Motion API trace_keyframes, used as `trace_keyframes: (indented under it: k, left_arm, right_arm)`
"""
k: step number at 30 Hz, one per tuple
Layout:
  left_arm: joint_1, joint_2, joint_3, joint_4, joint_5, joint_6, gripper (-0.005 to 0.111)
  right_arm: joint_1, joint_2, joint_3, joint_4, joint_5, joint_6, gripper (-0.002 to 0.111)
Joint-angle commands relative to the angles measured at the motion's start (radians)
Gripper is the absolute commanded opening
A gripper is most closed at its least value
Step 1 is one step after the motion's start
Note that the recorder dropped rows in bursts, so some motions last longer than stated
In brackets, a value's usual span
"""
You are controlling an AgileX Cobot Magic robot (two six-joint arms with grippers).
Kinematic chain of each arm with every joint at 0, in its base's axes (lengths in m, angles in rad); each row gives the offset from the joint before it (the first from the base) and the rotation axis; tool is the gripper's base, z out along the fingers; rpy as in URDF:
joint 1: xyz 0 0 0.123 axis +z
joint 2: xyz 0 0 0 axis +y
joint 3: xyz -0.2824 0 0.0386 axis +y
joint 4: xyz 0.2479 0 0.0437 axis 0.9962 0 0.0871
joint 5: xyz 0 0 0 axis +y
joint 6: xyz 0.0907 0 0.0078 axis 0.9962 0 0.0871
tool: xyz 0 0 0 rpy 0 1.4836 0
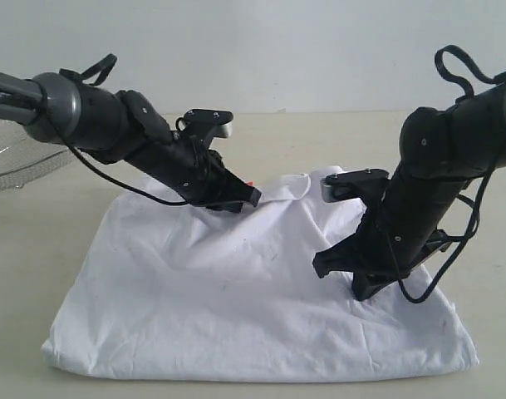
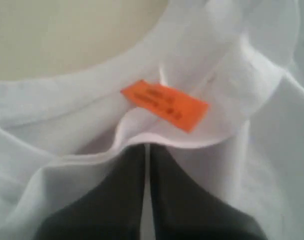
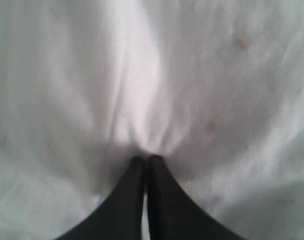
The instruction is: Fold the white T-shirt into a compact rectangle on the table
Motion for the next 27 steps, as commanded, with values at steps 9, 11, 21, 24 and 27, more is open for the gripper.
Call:
trace_keyframes:
  k: [9,11,21,24,27]
  left_arm:
    - [0.131,0.016,-0.074,0.002,-0.149,-0.028,0.005]
    - [0.158,-0.019,-0.074,0.002,-0.105,-0.001,0.005]
    - [0.206,-0.181,-0.042,0.060,0.284,-0.018,0.005]
    - [0.206,-0.179,0.023,0.128,0.264,-0.118,0.005]
    - [0.211,-0.176,0.100,0.228,0.163,-0.196,0.005]
  right_arm:
    - [0.001,0.004,0.024,-0.087,-0.009,0.035,0.000]
    - [0.001,-0.011,0.024,-0.117,-0.011,0.062,0.000]
    - [0.001,-0.147,0.016,-0.207,-0.147,0.102,0.000]
    - [0.001,-0.104,-0.029,-0.212,-0.178,0.102,0.000]
    - [-0.015,-0.042,-0.102,-0.215,-0.180,0.102,0.000]
